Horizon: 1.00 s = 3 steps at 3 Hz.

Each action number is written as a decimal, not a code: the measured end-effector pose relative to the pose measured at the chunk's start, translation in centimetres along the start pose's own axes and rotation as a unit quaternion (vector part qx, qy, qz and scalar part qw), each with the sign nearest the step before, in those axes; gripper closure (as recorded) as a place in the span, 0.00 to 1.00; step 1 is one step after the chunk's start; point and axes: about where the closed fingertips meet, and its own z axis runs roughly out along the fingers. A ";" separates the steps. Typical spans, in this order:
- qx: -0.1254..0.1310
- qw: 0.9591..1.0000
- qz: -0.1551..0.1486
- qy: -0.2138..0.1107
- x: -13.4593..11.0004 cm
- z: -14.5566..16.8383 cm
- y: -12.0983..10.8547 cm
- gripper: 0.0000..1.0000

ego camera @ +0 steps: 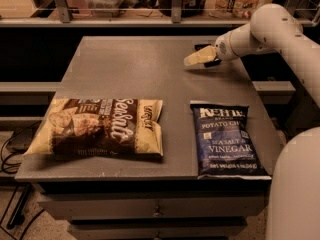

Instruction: Move rxbar chocolate near brown chip bag

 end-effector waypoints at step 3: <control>-0.001 0.999 -0.030 0.017 -0.9 -0.3 1.9 0.72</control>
Offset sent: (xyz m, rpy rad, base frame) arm -0.0053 -0.0028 0.0065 -0.0484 -0.0169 -0.0042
